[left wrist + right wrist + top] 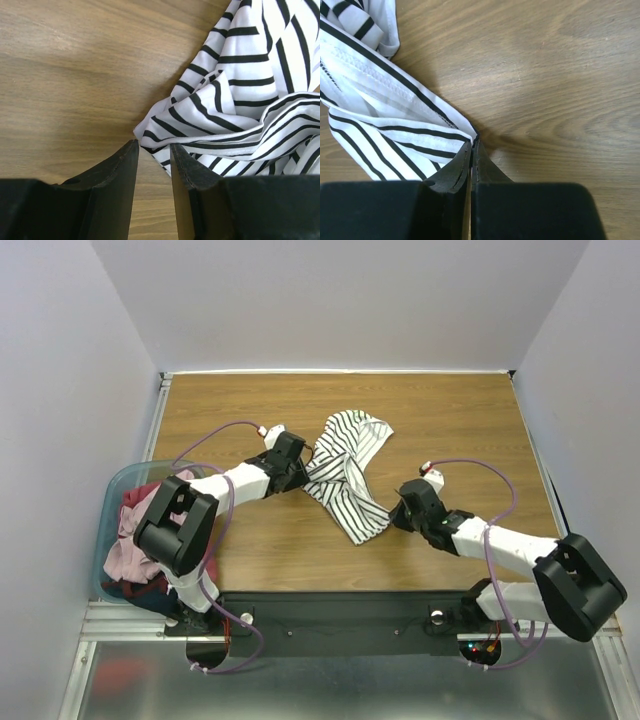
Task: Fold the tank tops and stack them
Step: Flatten the tank top out, then fold the tank top
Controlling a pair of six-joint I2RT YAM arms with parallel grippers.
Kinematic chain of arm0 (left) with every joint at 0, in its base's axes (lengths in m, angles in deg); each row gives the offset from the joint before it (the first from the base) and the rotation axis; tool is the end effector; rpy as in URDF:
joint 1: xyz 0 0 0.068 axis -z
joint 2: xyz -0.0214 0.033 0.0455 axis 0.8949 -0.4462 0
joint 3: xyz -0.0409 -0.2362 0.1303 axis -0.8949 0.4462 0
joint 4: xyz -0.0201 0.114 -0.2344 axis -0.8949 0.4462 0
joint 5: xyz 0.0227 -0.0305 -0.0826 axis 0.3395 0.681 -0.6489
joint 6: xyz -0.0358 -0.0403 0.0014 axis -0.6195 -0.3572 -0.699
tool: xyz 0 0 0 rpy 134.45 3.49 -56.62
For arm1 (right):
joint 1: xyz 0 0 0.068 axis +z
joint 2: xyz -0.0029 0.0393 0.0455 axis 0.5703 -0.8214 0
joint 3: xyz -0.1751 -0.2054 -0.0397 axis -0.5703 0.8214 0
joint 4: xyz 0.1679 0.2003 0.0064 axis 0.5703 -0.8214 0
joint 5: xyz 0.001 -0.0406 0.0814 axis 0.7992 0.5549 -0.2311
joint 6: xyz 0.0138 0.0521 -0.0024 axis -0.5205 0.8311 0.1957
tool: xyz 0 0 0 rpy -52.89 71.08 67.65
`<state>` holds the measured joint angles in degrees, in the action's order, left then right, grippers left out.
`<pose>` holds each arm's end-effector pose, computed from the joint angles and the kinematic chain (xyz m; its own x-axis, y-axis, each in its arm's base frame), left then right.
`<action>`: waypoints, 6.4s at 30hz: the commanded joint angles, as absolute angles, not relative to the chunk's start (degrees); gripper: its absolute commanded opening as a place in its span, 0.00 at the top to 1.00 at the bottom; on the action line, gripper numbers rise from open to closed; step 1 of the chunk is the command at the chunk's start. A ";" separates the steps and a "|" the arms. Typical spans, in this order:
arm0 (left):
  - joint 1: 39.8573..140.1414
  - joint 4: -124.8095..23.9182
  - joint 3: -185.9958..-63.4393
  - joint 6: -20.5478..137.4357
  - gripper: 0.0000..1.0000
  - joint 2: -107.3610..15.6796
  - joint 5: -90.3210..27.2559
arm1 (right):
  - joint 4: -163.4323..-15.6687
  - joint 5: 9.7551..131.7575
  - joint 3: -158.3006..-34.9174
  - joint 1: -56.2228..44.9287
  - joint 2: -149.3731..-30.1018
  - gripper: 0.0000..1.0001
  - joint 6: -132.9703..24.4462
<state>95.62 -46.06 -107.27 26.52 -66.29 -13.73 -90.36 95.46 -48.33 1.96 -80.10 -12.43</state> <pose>0.2997 -0.1812 0.1853 -0.7130 -0.3540 -0.6053 -0.0943 0.9038 -0.4174 0.1903 0.1289 0.1594 -0.6831 0.3858 -0.6202 0.1602 0.9076 0.3881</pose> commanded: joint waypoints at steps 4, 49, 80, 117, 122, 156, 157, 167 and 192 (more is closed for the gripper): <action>95.32 -48.08 -112.13 28.89 0.59 -67.38 -11.58 | -94.75 100.19 -53.93 0.56 -75.28 1.00 -15.11; 87.93 -27.68 -169.35 45.94 1.00 -47.52 -1.91 | -109.96 112.94 -137.57 -7.00 -88.46 1.00 -49.55; 76.69 -55.60 -196.09 46.11 1.00 -76.17 -20.10 | -90.55 87.63 -169.16 -19.22 -122.04 0.99 -44.82; 101.82 -44.17 -82.82 13.05 0.54 -7.68 -8.11 | -108.20 87.63 -51.63 -20.10 -48.25 0.26 -17.65; 93.95 -41.74 -97.77 20.71 0.53 -26.57 -6.11 | -102.41 82.44 -53.93 -19.92 -60.14 0.33 -18.98; 82.84 -46.94 -118.55 31.09 0.82 -75.73 -21.69 | -92.65 87.98 -112.72 -22.29 -133.97 0.68 -28.12; 82.84 -46.85 -118.55 31.09 0.82 -75.64 -21.60 | -92.73 88.06 -113.78 -22.29 -135.21 0.70 -28.29; 83.19 -48.08 -115.13 29.60 0.82 -75.81 -23.88 | -95.63 87.28 -120.72 -27.83 -142.68 0.76 -28.55; 81.08 -42.89 -137.09 38.37 0.54 -83.70 -26.95 | -100.47 87.89 -100.80 -8.36 -110.88 0.56 -32.69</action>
<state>81.26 -43.48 -129.39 32.72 -78.99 -23.76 -99.94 85.84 -107.54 -21.95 -116.66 -32.15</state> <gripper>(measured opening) 0.444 0.468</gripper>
